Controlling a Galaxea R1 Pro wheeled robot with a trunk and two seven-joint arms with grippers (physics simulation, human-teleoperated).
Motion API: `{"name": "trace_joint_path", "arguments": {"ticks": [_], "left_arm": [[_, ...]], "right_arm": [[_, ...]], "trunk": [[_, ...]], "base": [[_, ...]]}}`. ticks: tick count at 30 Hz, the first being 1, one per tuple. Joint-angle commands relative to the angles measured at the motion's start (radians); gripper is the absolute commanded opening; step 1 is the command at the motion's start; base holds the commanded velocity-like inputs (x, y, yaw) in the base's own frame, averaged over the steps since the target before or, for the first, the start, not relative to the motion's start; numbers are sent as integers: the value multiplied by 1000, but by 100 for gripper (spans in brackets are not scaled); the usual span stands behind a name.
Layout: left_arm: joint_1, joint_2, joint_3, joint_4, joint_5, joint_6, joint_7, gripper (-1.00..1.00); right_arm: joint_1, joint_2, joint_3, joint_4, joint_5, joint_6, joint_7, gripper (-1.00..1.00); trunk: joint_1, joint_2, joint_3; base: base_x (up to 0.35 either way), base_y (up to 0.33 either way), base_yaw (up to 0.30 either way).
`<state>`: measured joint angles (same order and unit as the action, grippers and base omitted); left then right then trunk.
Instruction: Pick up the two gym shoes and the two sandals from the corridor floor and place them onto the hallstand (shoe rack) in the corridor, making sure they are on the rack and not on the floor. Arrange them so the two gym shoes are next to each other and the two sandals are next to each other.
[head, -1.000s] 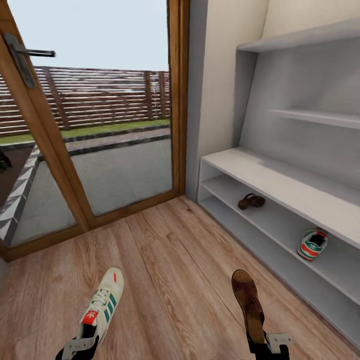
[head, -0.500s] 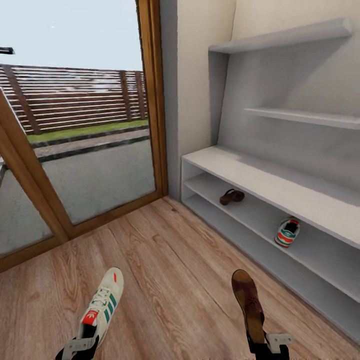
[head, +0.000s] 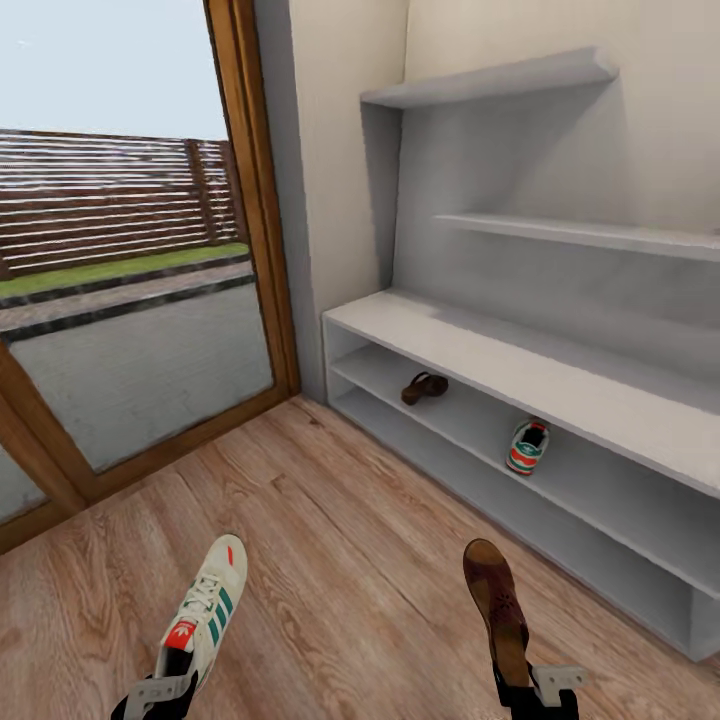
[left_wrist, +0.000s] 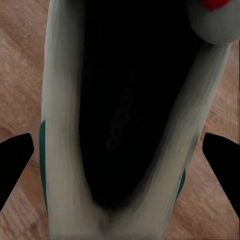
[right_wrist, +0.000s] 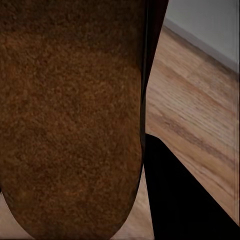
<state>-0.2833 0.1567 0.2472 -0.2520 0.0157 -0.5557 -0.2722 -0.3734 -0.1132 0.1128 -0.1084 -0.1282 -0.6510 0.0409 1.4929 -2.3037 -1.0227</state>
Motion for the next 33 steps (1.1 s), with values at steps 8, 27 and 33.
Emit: {"name": "trace_joint_path", "arguments": {"ticks": [8, 27, 33], "left_arm": [[0, 0, 7, 0, 3, -1, -8, -100], [0, 0, 7, 0, 1, -1, -9, -100], [0, 0, 7, 4, 1, -1, -9, -100]], "right_arm": [[-1, 0, 7, 1, -14, -3, 5, -100], [-1, 0, 7, 1, -14, -3, 5, -100], [-1, 0, 7, 1, -14, -3, 5, -100]], "trunk": [[0, 0, -1], [0, 0, -1], [0, 0, -1]], "base": [[0, 1, -263], [0, 113, -263], [0, 0, -263]]}}
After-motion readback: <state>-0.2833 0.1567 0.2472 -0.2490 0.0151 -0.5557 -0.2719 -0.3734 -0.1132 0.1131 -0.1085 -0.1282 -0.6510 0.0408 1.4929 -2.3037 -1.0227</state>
